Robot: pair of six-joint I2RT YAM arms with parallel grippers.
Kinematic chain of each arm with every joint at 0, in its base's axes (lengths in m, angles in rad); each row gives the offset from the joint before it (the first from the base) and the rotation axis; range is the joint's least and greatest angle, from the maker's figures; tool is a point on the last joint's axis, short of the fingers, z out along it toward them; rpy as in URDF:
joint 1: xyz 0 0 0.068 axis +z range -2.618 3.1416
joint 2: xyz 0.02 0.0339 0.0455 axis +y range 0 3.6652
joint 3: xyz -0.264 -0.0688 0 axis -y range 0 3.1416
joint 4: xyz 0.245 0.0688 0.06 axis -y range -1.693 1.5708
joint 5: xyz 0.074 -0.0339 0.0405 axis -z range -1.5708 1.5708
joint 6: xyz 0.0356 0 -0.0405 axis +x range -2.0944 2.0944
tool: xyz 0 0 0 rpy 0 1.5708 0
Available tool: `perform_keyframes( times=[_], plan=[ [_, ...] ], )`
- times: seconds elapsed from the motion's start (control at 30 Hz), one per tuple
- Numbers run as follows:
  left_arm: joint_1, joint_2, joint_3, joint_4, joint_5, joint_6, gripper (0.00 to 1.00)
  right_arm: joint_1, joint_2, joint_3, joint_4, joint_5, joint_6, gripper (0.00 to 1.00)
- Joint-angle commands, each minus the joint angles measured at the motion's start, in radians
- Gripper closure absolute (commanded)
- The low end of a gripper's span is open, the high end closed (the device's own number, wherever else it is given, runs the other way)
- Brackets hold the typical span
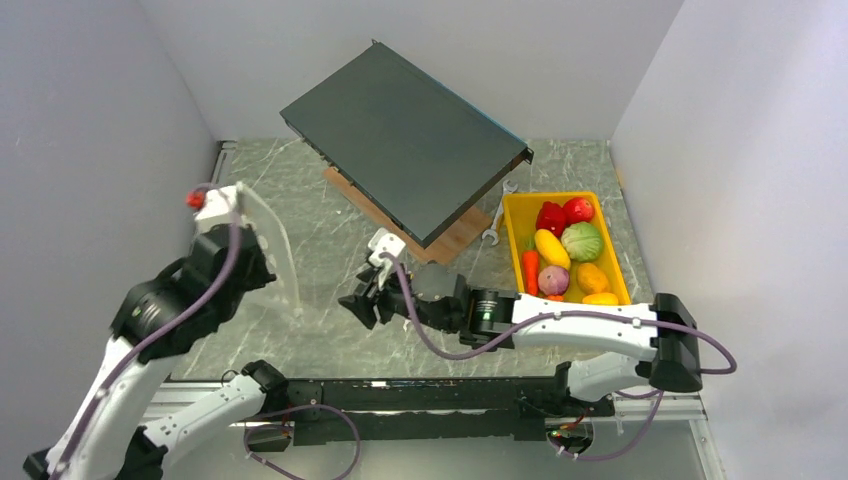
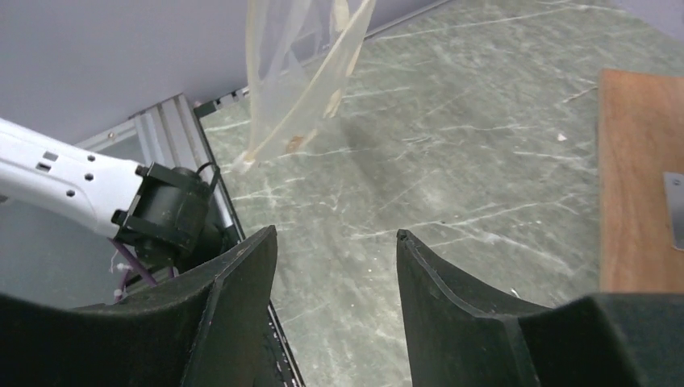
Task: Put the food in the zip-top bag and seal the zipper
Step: Adjust the zipper food storage bag at the center of the board, then pick up the fake vegetable from the bin.
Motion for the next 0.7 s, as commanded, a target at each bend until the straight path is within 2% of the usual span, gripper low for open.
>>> perform_keyframes(
  times=[0.0,0.07,0.13,0.2,0.33,0.43,0.53,0.67],
  plan=[
    [0.004,0.119,0.015,-0.021,-0.026,0.471,1.00,-0.047,-0.122,-0.017,-0.052,0.044,0.054,0.42],
    [0.018,0.166,-0.012,-0.001,-0.020,0.581,1.00,-0.080,-0.167,-0.048,-0.081,0.047,0.091,0.41],
    [0.048,0.225,-0.038,0.021,0.065,0.652,1.00,-0.127,-0.216,-0.084,-0.108,0.046,0.143,0.42],
    [0.072,0.277,-0.068,0.051,0.155,0.672,1.00,-0.190,-0.262,-0.124,-0.134,0.042,0.201,0.42],
    [0.149,0.325,-0.191,0.226,0.450,0.690,1.00,-0.279,-0.336,-0.179,-0.272,0.081,0.277,0.45],
    [0.204,0.356,-0.254,0.309,0.578,0.689,1.00,-0.311,-0.393,-0.218,-0.359,0.115,0.312,0.46],
    [0.259,0.369,-0.297,0.368,0.664,0.703,1.00,-0.342,-0.462,-0.262,-0.437,0.134,0.366,0.46],
    [0.283,0.353,-0.352,0.440,0.702,0.736,1.00,-0.395,-0.533,-0.308,-0.530,0.152,0.445,0.46]
  ],
)
